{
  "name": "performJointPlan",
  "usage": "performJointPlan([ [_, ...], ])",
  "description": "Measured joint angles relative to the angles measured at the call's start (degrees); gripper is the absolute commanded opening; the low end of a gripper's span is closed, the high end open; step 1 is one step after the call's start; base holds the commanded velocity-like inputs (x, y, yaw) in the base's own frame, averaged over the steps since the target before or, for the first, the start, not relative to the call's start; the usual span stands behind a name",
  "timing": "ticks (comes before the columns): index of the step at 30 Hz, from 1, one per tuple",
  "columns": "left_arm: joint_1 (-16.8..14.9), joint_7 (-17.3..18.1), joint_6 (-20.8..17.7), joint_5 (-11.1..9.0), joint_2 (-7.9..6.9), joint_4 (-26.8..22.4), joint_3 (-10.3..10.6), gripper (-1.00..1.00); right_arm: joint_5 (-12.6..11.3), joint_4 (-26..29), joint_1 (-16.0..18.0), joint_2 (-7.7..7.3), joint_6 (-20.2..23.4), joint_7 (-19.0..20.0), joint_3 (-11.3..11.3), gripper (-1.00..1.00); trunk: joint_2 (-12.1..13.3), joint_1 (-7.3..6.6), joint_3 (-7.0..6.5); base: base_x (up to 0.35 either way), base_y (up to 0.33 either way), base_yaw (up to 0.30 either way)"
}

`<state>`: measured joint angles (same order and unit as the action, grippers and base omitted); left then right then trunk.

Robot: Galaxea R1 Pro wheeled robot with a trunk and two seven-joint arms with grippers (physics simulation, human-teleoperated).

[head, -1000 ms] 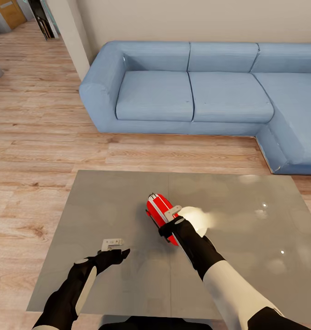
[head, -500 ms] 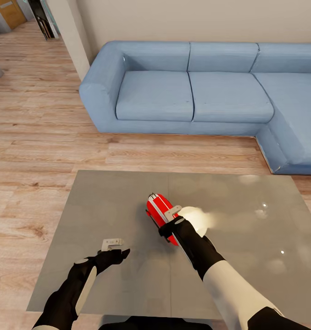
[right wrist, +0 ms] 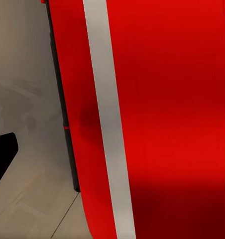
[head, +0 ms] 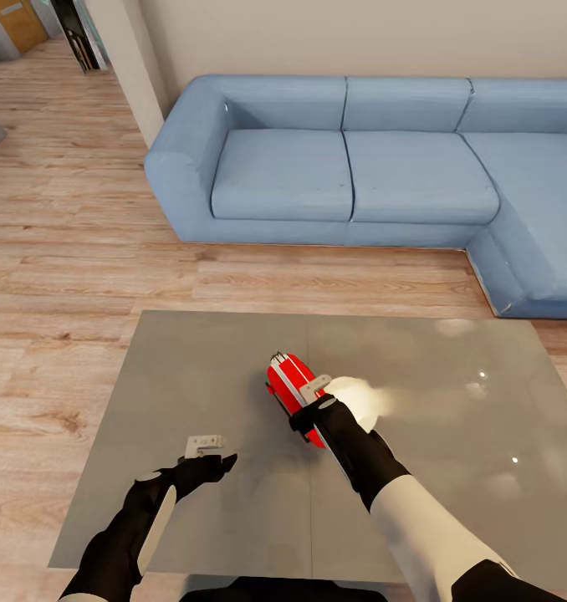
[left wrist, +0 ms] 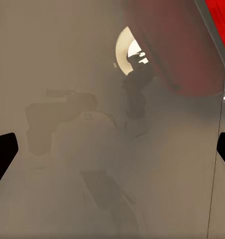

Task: Turn on the radio receiver that's on the table in the living room.

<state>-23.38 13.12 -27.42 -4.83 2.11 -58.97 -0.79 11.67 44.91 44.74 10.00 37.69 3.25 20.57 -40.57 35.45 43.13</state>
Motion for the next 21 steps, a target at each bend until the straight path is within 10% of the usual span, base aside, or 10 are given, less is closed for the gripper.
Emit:
performJointPlan([
  [19,0.0,0.0,0.0,0.0,0.00,0.1,0.0,1.00,0.0,0.0,0.0,0.00,0.0,0.0,0.0,1.00,0.0,0.00,0.00,0.000,0.000,0.000],
  [20,0.0,0.0,0.0,0.0,0.00,0.1,0.0,1.00,0.0,0.0,0.0,0.00,0.0,0.0,0.0,-1.00,0.0,0.00,0.00,0.000,0.000,0.000],
  [21,0.0,0.0,0.0,0.0,0.00,0.1,0.0,1.00,0.0,0.0,0.0,0.00,0.0,0.0,0.0,-1.00,0.0,0.00,0.00,0.000,0.000,0.000],
])
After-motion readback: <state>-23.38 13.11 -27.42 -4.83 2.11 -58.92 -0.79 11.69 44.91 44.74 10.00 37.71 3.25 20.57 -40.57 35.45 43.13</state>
